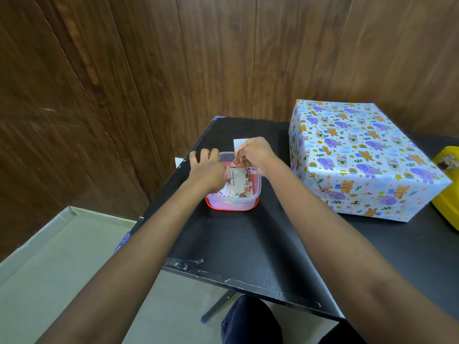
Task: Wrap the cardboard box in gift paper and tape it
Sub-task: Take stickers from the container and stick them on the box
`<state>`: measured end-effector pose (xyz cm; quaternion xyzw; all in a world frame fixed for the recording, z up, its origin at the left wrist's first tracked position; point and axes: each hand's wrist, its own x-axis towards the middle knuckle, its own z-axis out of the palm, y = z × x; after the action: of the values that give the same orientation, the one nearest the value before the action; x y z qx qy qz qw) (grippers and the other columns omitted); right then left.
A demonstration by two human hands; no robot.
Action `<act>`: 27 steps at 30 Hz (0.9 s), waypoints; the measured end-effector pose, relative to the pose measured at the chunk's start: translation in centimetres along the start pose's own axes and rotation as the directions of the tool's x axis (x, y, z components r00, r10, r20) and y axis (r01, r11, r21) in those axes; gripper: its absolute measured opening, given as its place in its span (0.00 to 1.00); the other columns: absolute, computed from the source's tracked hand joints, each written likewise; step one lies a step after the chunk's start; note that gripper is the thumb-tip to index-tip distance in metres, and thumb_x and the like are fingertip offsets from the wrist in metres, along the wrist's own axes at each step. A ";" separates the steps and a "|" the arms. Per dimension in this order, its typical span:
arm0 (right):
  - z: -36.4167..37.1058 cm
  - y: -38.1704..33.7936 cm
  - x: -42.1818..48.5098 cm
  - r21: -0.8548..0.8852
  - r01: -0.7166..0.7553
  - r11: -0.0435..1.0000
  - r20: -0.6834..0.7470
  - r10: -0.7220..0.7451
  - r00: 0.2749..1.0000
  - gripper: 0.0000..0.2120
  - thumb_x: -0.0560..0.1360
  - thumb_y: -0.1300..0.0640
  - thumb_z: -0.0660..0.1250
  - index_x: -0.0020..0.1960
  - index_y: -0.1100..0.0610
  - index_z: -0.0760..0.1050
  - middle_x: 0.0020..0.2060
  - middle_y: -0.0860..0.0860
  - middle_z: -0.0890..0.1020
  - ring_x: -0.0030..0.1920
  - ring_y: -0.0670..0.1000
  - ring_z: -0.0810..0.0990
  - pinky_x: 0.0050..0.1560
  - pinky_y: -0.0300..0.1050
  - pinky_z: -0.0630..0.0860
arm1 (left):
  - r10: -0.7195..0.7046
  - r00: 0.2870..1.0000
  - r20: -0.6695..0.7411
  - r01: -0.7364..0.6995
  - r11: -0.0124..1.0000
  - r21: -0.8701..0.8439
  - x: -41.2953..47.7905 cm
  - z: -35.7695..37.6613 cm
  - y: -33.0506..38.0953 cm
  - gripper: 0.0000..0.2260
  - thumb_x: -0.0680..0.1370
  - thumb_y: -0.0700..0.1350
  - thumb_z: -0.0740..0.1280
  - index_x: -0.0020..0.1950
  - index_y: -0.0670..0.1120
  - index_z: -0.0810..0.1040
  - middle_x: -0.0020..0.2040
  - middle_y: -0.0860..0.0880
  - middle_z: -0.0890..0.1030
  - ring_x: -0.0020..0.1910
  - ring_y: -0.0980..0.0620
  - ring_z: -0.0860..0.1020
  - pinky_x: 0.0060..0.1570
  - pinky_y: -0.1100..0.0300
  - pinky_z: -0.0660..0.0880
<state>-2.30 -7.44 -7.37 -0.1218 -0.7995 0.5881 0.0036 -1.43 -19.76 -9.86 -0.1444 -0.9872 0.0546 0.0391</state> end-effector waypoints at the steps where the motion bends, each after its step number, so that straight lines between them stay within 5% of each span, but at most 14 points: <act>1: 0.1 0.0 0.1 -0.028 0.004 1.000 -0.005 -0.004 1.000 0.07 0.72 0.70 0.64 0.48 0.69 0.78 0.40 0.64 0.81 0.39 0.58 0.83 0.47 0.48 0.81 | 0.015 1.000 0.025 -0.016 0.999 0.035 -0.1 -0.1 0.0 0.11 0.76 0.50 0.67 0.57 0.50 0.79 0.72 0.46 0.60 0.72 0.44 0.55 0.71 0.40 0.45; 19: 0.6 0.1 0.5 -0.202 0.013 0.979 0.023 -0.009 1.000 0.08 0.74 0.67 0.65 0.52 0.67 0.78 0.37 0.58 0.80 0.33 0.51 0.80 0.52 0.48 0.81 | 0.099 0.975 0.198 -0.135 0.975 0.176 -0.1 -2.0 -0.2 0.18 0.70 0.57 0.72 0.55 0.49 0.79 0.71 0.45 0.59 0.71 0.42 0.53 0.70 0.37 0.41; 27: 0.3 -0.1 0.2 -0.158 -0.010 0.987 0.044 0.017 0.999 0.09 0.72 0.69 0.65 0.51 0.70 0.77 0.33 0.60 0.79 0.35 0.55 0.81 0.54 0.53 0.80 | 0.103 0.968 0.229 -0.139 0.979 0.149 0.4 -2.5 0.2 0.20 0.70 0.53 0.73 0.59 0.47 0.77 0.67 0.45 0.65 0.68 0.44 0.58 0.69 0.40 0.51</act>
<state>-2.54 -7.74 -7.40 -0.1138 -0.8425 0.5258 -0.0280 -1.56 -19.23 -7.41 -0.1939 -0.9669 0.1536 -0.0622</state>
